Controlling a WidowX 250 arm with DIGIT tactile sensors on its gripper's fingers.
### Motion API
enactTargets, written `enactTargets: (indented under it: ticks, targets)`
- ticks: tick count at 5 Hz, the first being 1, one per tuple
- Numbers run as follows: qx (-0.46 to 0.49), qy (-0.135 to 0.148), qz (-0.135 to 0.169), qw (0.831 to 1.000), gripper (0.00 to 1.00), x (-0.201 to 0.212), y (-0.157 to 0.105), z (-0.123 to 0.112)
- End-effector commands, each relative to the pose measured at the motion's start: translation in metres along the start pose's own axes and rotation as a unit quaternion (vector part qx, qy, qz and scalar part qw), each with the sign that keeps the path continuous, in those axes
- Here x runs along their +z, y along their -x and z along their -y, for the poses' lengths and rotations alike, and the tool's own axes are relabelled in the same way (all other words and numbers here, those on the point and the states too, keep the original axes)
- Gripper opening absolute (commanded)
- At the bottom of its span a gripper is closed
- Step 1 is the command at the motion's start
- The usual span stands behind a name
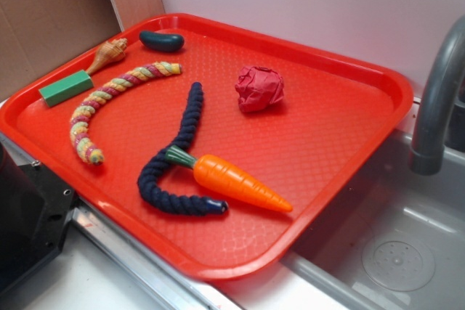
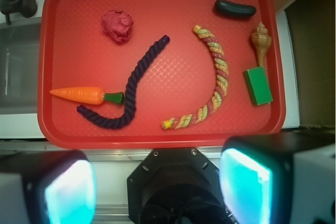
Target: Grab the red paper.
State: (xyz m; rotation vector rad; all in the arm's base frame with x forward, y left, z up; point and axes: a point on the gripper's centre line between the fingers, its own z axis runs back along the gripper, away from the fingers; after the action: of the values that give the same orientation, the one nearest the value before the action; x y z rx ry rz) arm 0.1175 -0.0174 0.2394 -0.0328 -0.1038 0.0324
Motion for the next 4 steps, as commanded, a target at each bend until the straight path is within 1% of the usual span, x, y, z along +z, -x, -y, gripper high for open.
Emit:
enactTargets:
  ticks: [1, 2, 3, 4]
  targets:
    - [0.000, 0.000, 0.000, 1.000, 1.00, 0.000, 0.000, 0.000]
    - [-0.044, 0.000, 0.020, 0.999, 1.00, -0.041, -0.042, 0.003]
    - [-0.083, 0.008, 0.040, 0.996, 1.00, -0.076, -0.080, 0.015]
    - [-0.107, 0.013, 0.062, 0.992, 1.00, -0.103, -0.103, 0.027]
